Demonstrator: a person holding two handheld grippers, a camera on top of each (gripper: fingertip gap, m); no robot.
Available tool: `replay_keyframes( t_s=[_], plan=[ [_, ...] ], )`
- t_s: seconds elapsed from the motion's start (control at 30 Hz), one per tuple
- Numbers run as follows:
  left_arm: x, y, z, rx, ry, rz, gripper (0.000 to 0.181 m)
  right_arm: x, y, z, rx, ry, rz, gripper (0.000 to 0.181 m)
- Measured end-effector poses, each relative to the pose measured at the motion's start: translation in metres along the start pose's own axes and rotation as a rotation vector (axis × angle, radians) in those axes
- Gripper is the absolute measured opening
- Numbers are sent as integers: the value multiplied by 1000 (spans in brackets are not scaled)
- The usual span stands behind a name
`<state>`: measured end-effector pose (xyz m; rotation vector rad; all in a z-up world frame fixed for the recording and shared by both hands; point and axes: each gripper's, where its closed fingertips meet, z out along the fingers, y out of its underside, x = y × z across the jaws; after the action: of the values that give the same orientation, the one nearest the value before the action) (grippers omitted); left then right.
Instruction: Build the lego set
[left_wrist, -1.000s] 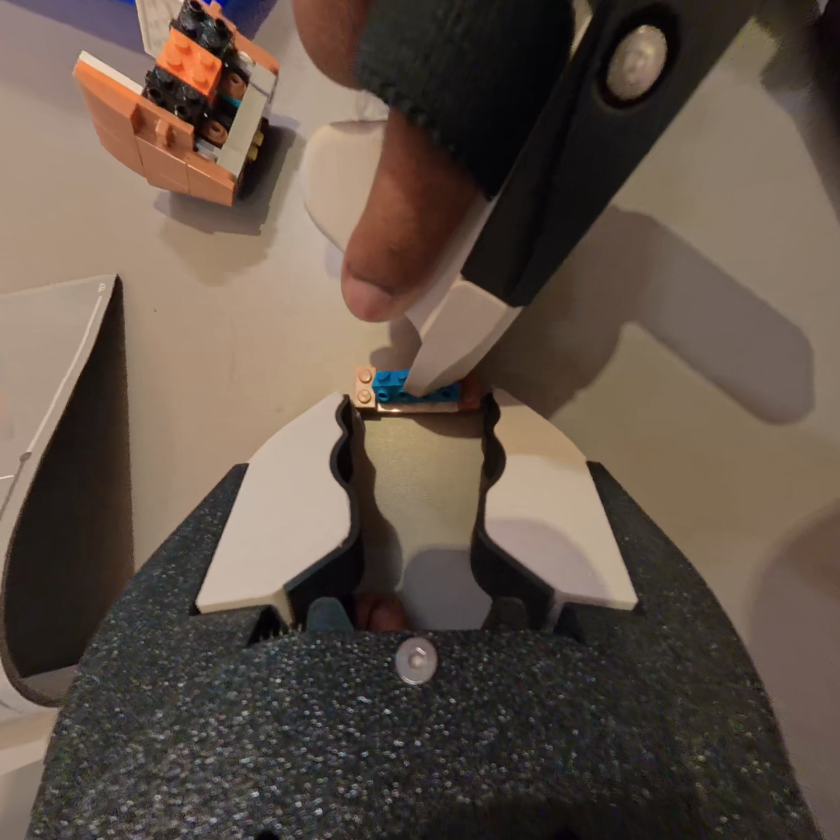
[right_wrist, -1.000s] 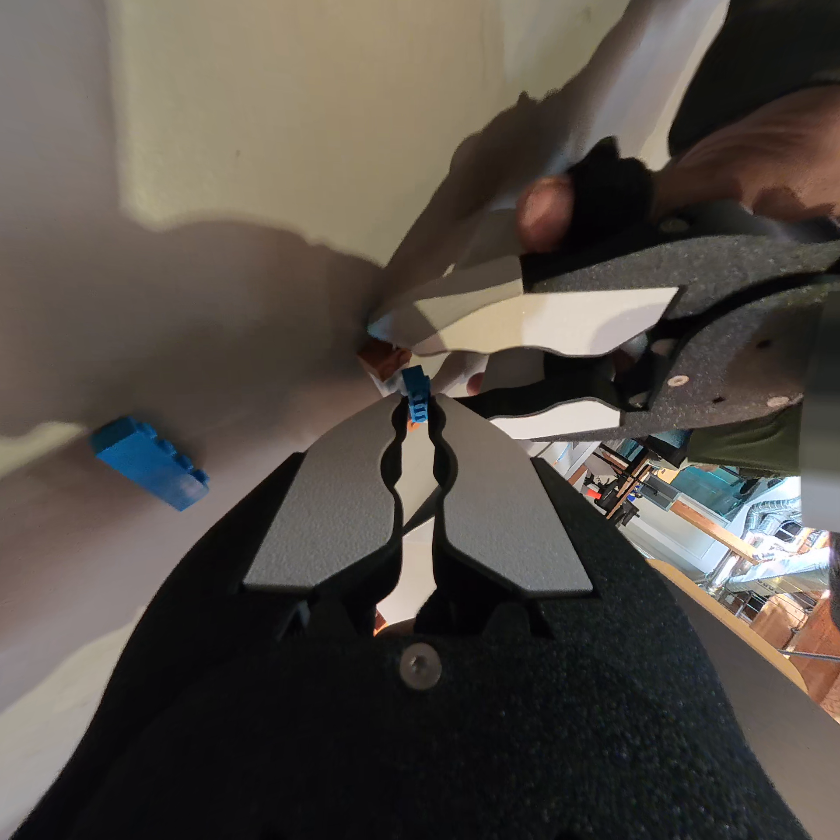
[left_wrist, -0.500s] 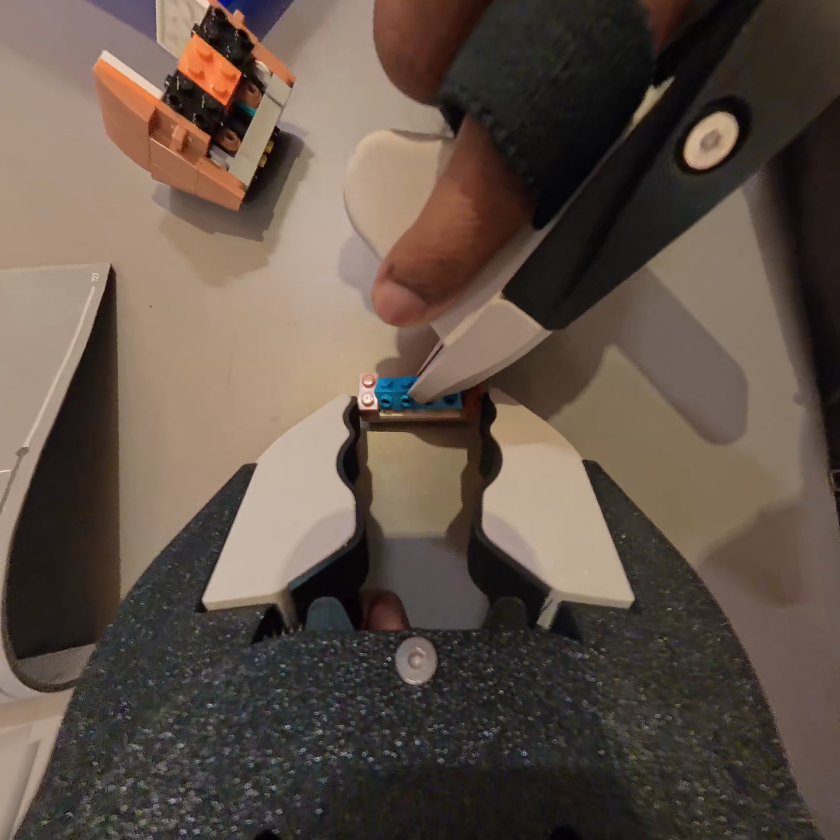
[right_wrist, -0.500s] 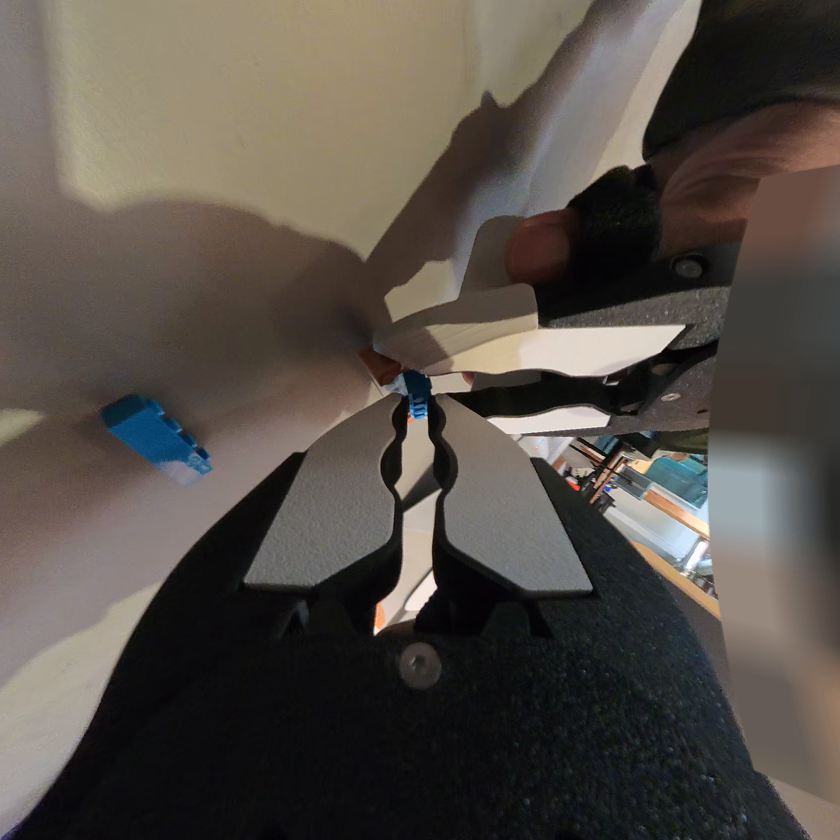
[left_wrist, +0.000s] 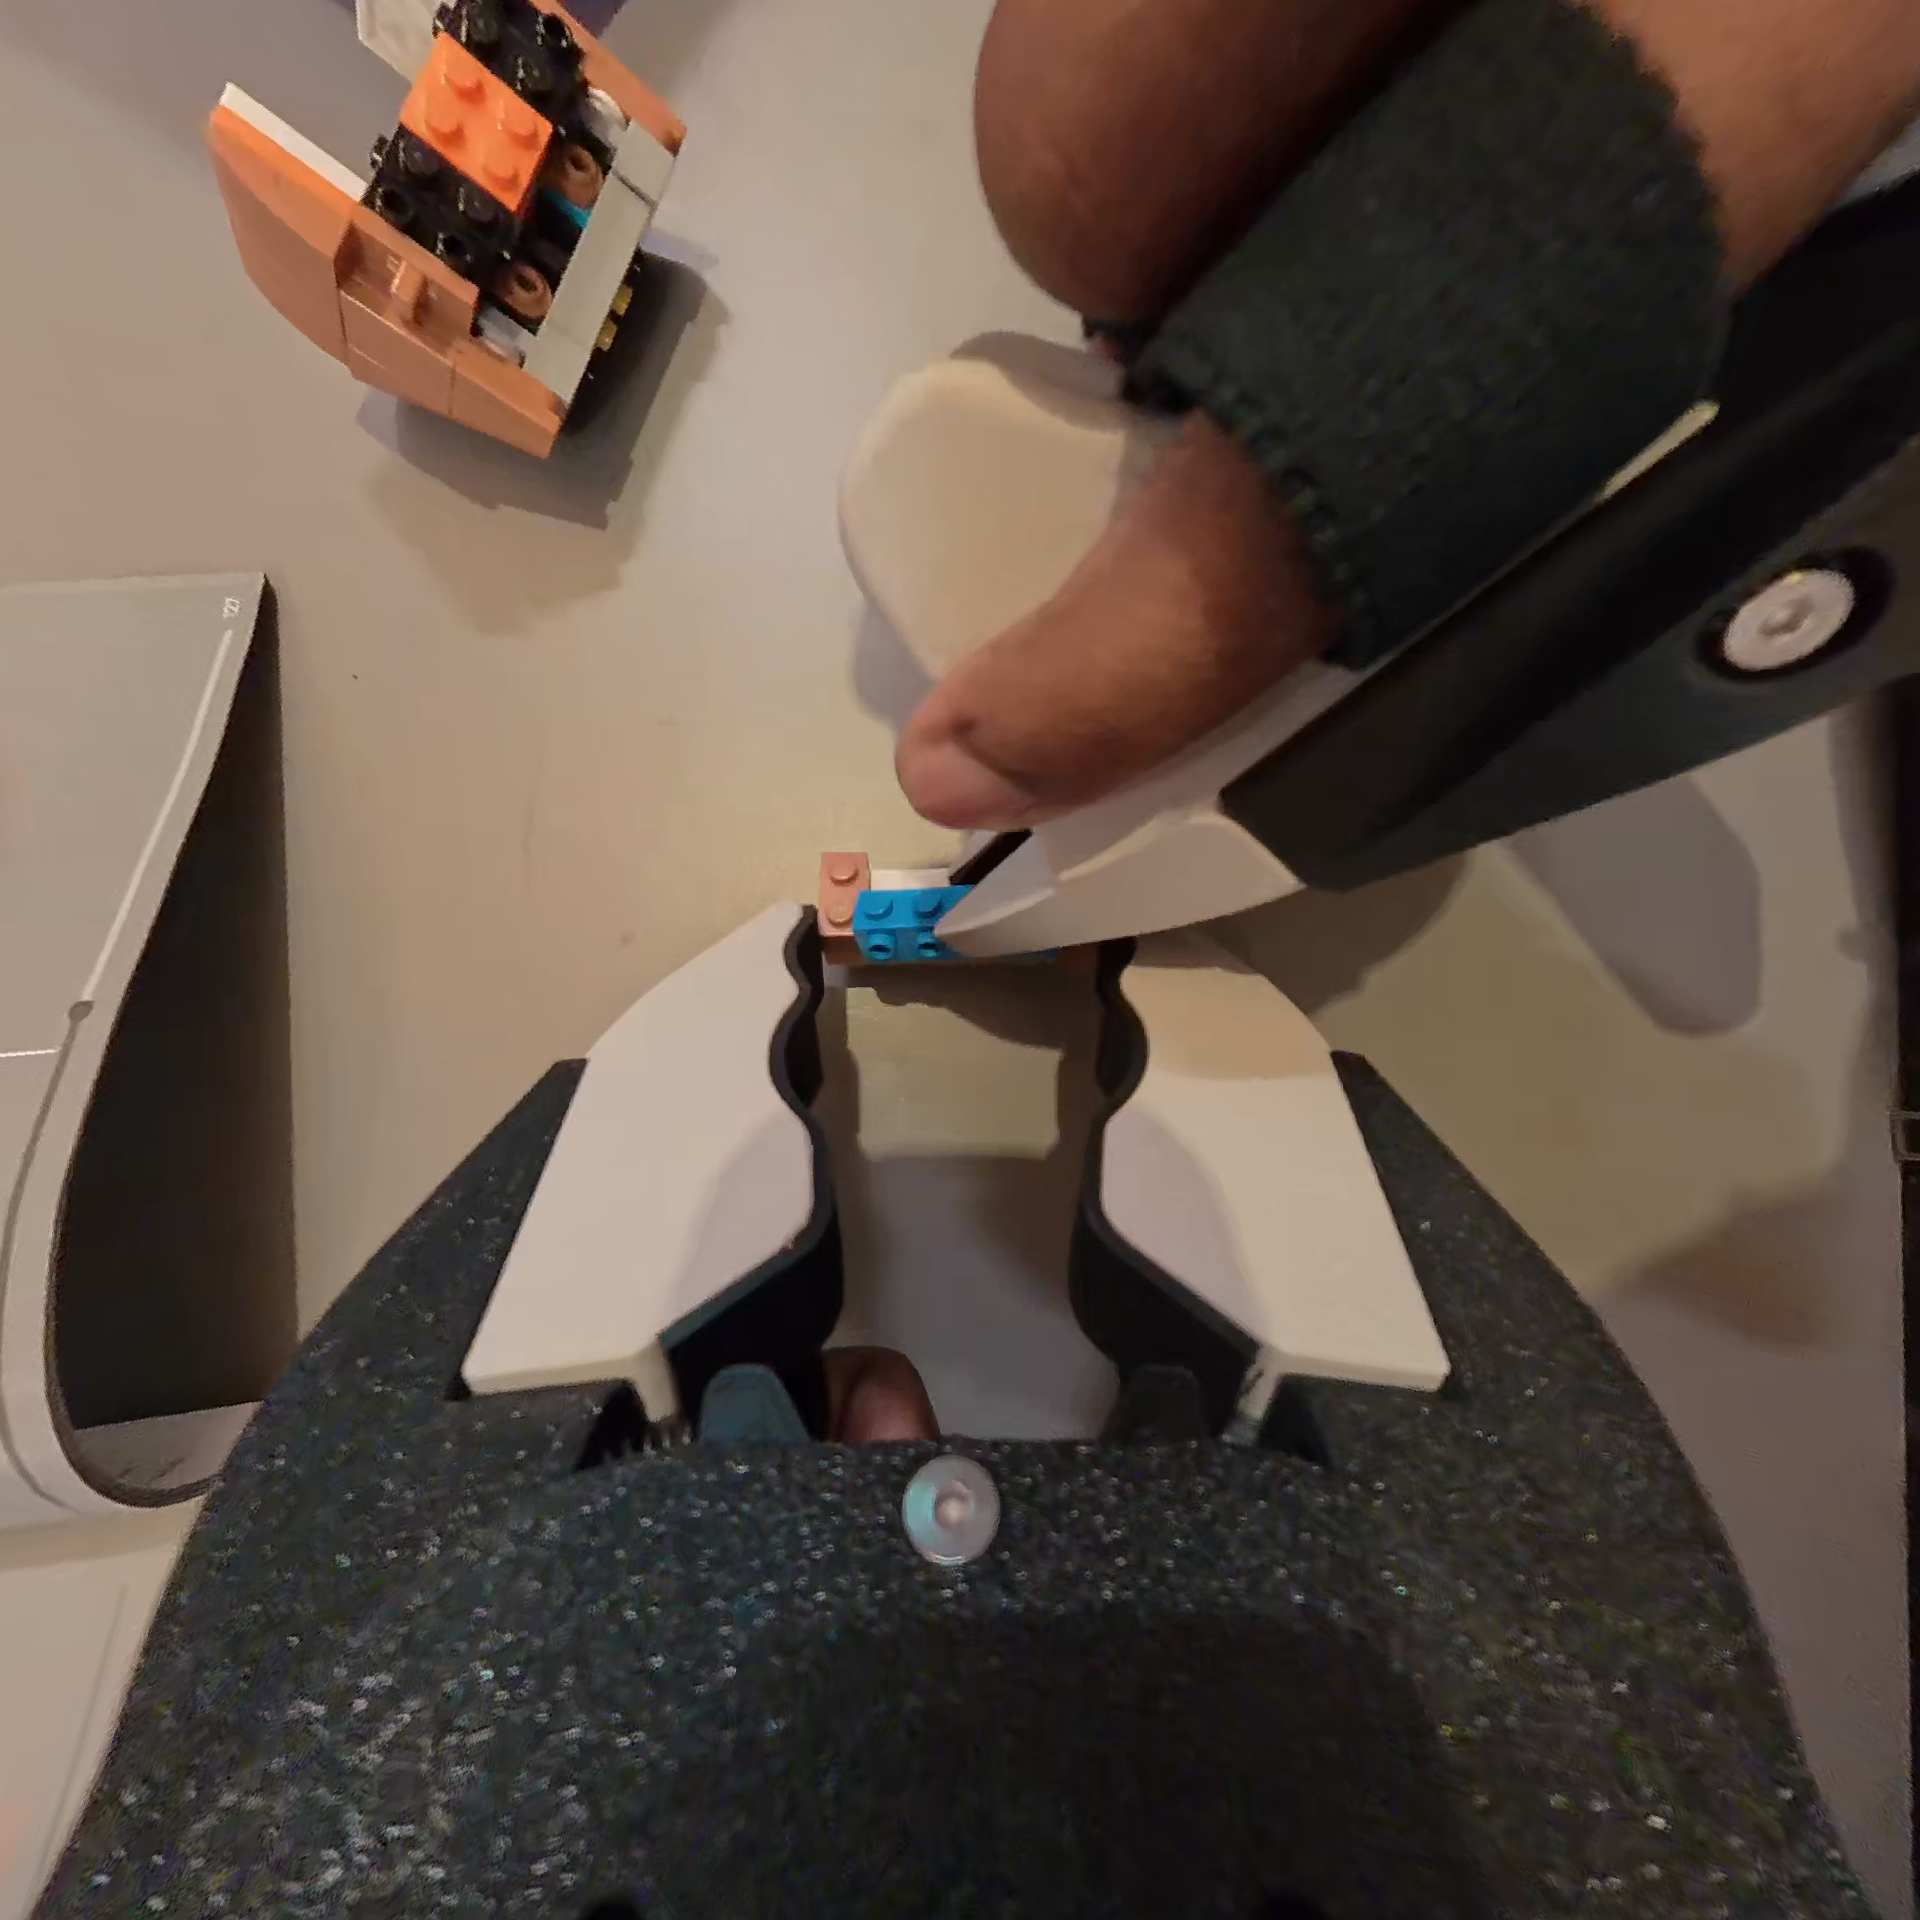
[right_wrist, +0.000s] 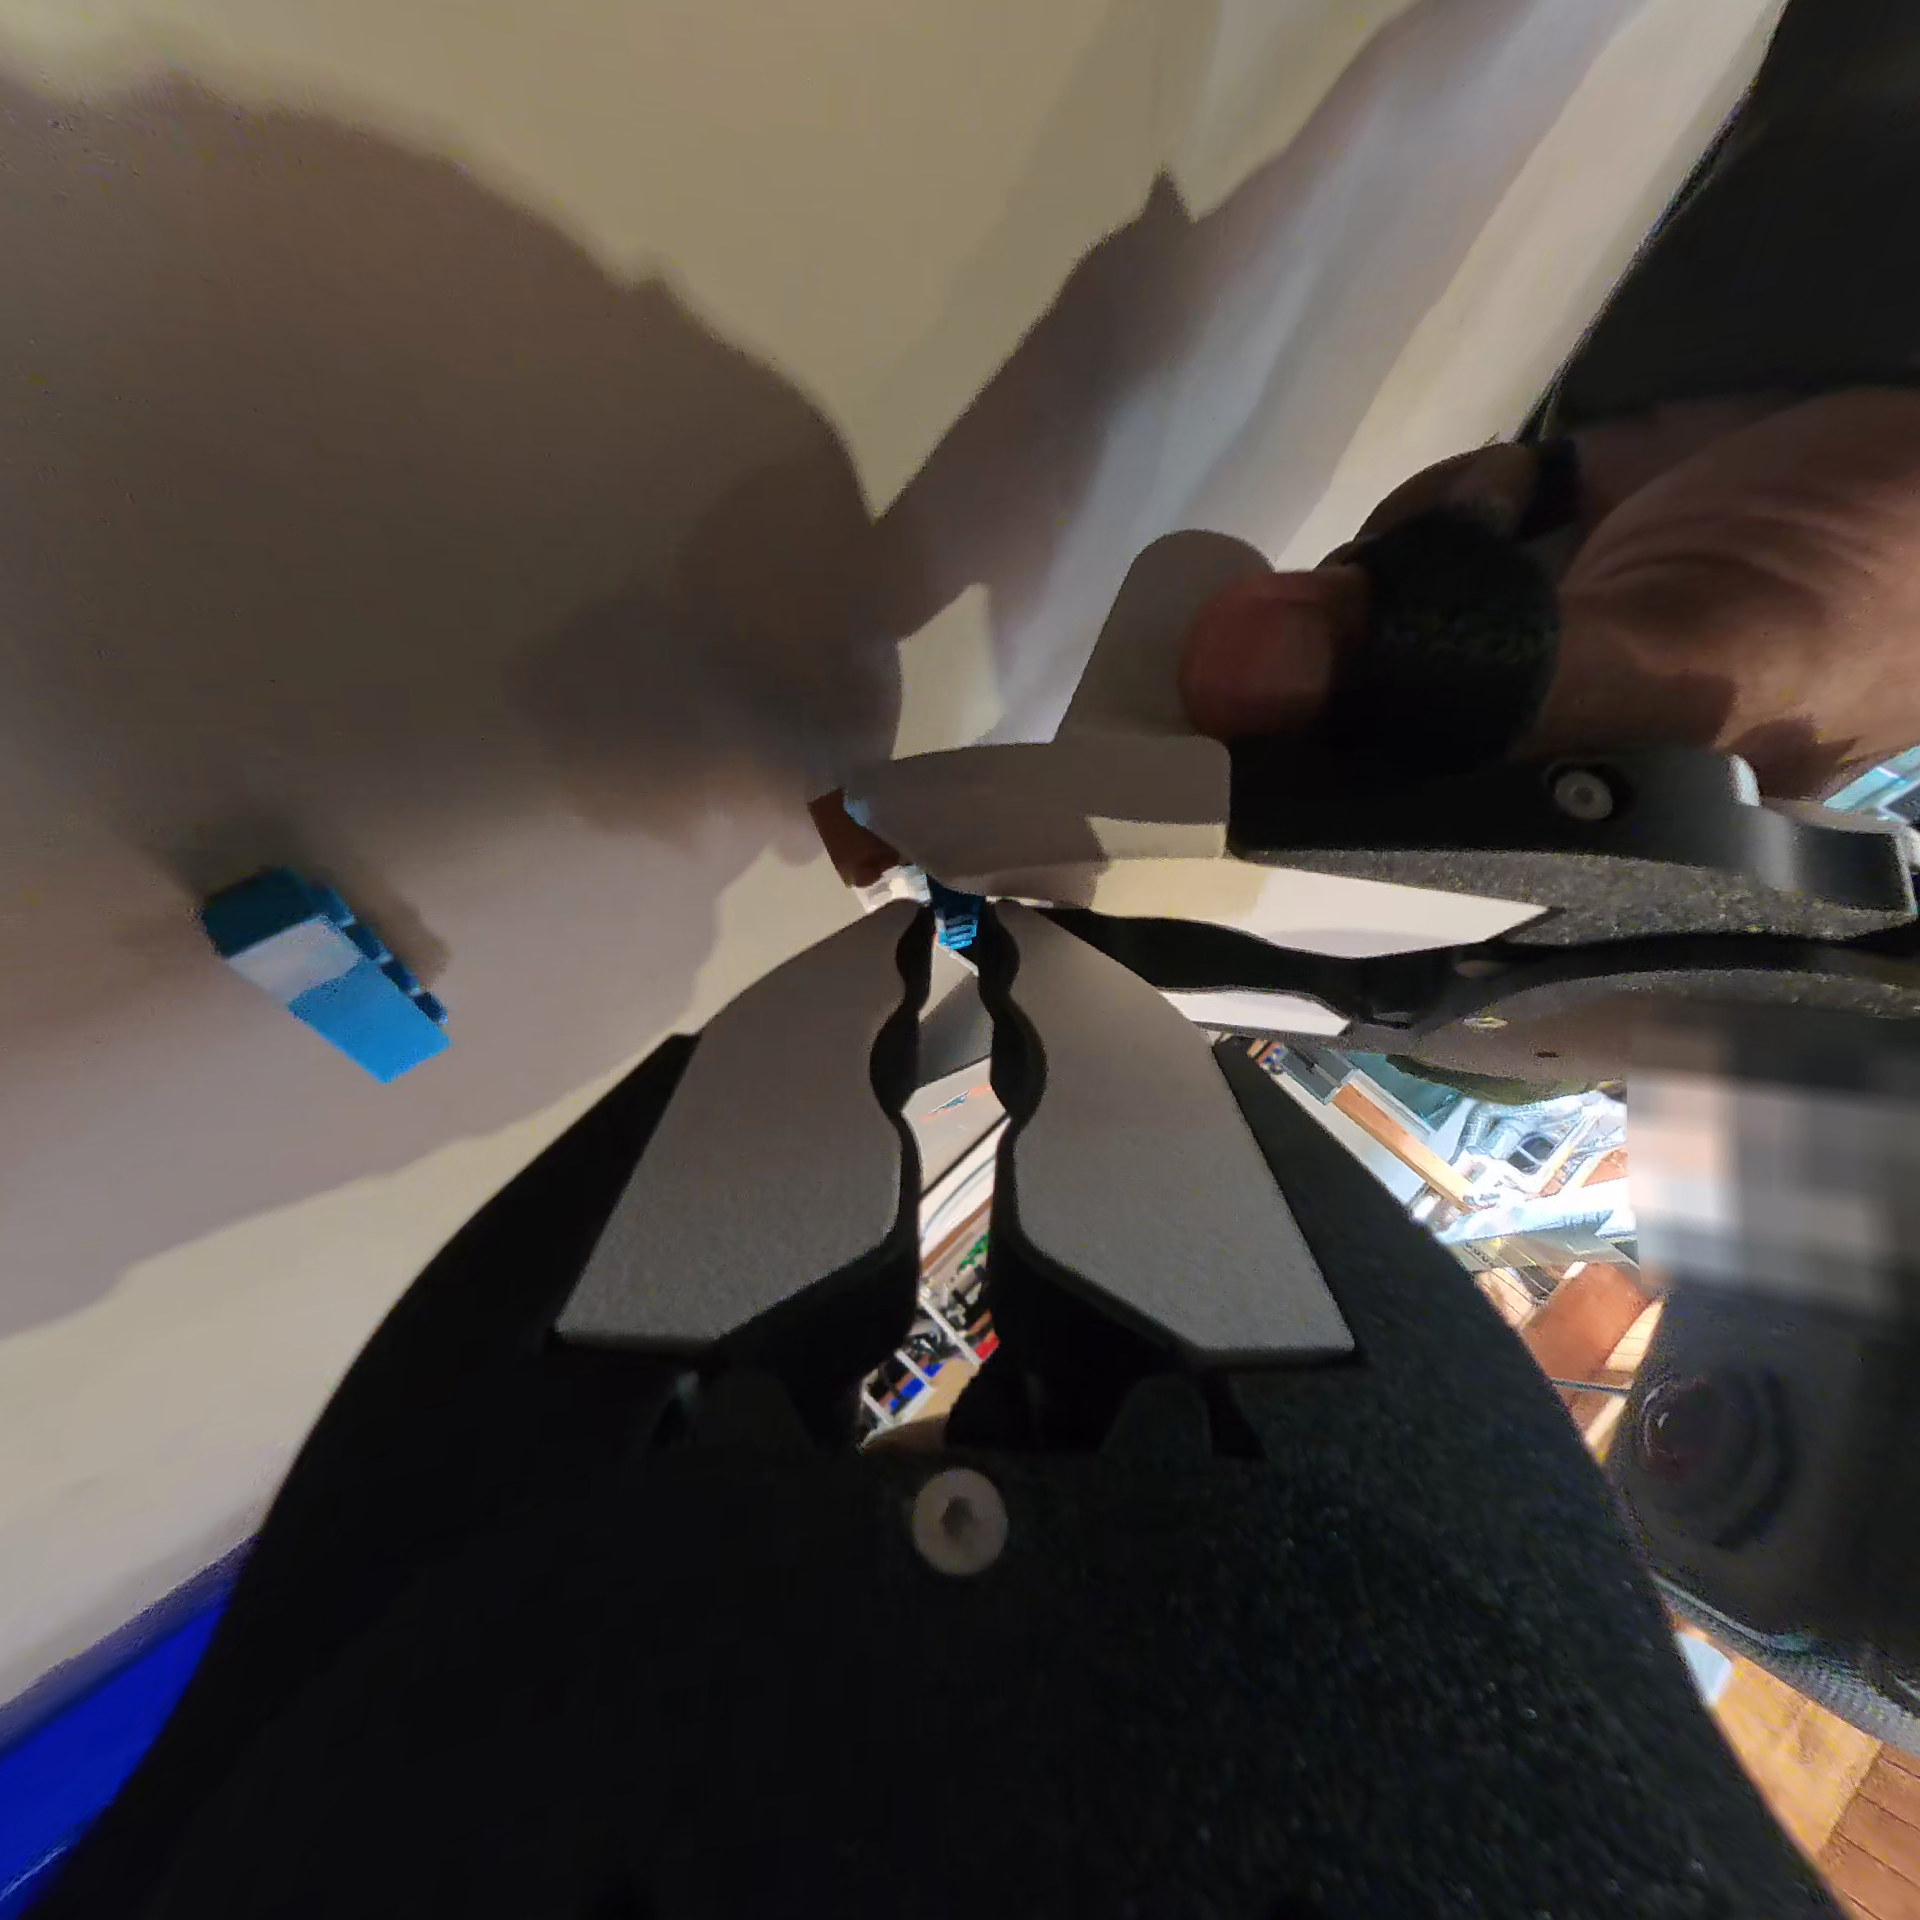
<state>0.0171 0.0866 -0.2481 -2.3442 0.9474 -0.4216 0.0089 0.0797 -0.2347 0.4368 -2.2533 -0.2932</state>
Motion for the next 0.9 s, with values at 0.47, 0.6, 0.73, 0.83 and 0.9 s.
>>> replay_keyframes(
  t_s=[0.47,0.6,0.73,0.83,0.9],
  plan=[
    [1,0,-2,-3,1,6,52,-4,1,-2,-21,-33,-16,8],
    [1,1,-1,-14,-4,15,51,-4,0,-1,-19,-36,-22,8],
    [1,2,1,-20,-9,19,51,-5,-1,1,-15,-36,-24,8],
    [0,2,1,-14,-6,15,51,-5,0,1,-18,-28,-27,8],
    [0,0,0,-2,0,15,51,-3,1,2,-22,-16,-27,9]
  ],
)
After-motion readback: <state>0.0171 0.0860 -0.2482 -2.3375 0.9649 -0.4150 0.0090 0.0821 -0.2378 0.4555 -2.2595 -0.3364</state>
